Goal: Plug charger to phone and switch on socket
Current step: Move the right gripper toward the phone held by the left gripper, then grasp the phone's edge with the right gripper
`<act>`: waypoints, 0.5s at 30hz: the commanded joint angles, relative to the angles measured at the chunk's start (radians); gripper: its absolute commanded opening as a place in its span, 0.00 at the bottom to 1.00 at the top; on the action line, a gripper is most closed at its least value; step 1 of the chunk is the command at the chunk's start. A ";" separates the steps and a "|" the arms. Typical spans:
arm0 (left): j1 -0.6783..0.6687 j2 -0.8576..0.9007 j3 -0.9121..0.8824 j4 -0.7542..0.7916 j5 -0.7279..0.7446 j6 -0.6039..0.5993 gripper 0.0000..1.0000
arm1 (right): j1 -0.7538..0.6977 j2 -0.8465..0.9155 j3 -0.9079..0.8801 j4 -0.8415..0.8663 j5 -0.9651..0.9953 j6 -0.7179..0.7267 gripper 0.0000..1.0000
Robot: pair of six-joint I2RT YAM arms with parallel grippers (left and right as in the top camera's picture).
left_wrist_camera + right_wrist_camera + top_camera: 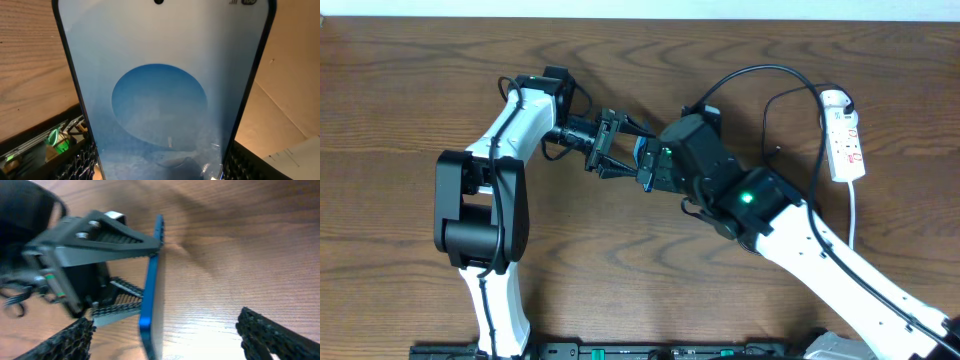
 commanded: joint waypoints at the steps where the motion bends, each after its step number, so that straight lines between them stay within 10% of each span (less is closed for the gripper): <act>1: -0.004 -0.037 -0.003 -0.003 0.046 0.010 0.64 | 0.028 0.024 0.025 -0.001 0.066 0.047 0.86; 15: -0.004 -0.037 -0.003 -0.005 0.048 -0.056 0.64 | 0.102 0.096 0.025 0.023 0.203 0.063 0.78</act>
